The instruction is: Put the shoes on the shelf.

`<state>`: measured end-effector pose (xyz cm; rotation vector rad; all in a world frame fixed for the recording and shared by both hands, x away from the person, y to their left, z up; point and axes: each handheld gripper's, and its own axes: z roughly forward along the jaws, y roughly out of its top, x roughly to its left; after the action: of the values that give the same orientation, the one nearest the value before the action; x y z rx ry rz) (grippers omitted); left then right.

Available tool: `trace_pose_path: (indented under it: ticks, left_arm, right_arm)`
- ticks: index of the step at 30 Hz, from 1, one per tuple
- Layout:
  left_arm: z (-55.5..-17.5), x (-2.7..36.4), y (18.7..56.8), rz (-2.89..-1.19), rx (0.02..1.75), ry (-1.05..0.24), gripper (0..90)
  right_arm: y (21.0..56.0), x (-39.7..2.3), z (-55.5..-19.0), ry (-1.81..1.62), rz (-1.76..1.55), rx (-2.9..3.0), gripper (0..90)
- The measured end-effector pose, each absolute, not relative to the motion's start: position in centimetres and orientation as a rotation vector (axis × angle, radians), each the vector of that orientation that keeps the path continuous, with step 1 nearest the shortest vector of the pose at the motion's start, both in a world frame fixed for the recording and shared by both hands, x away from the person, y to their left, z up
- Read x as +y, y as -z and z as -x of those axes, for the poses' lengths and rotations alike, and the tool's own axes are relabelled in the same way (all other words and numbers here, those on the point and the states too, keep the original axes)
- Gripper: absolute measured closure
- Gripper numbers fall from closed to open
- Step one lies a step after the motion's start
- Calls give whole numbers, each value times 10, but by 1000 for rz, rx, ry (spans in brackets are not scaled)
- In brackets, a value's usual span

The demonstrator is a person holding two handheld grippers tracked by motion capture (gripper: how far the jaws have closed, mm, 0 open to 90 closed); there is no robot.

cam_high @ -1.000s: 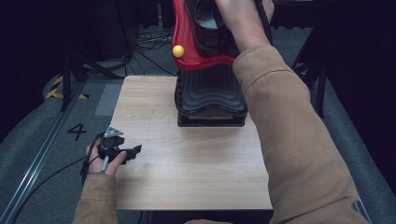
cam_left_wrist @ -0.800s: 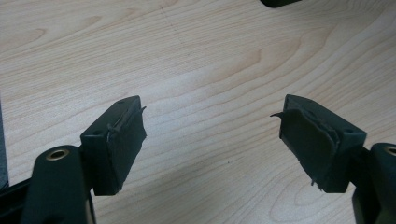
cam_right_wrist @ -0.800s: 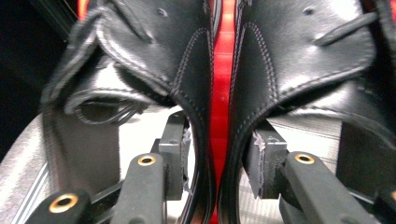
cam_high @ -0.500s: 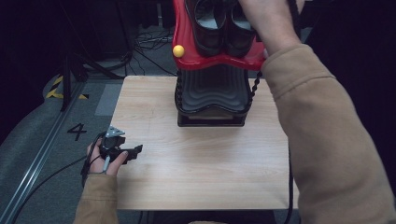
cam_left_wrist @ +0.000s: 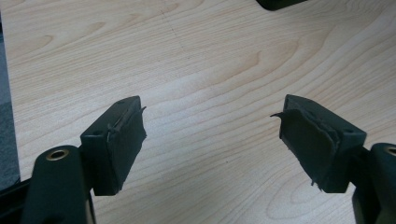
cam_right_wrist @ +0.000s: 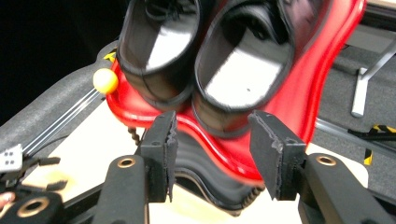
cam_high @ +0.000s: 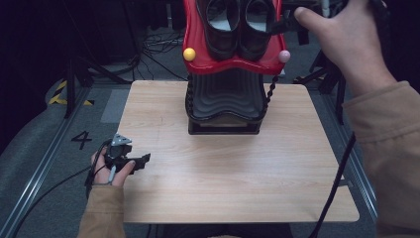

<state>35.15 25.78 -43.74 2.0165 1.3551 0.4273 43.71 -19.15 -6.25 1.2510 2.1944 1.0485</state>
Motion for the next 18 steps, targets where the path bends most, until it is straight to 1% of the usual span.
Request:
trace_pose_path:
  ticks: [6, 14, 18]
  left_arm:
    - [-351, 258, 436, -2018, 1355, -428, 228]
    - [-350, 257, 436, -2023, 1354, -426, 228]
    - [-348, 257, 436, -2017, 1362, -425, 228]
  right_arm:
    - [67, -219, -420, -1071, -1237, 2205, 500]
    - [74, -241, -406, -1087, -1219, 2220, 466]
    - [87, -251, -400, -1083, -1188, 2247, 446]
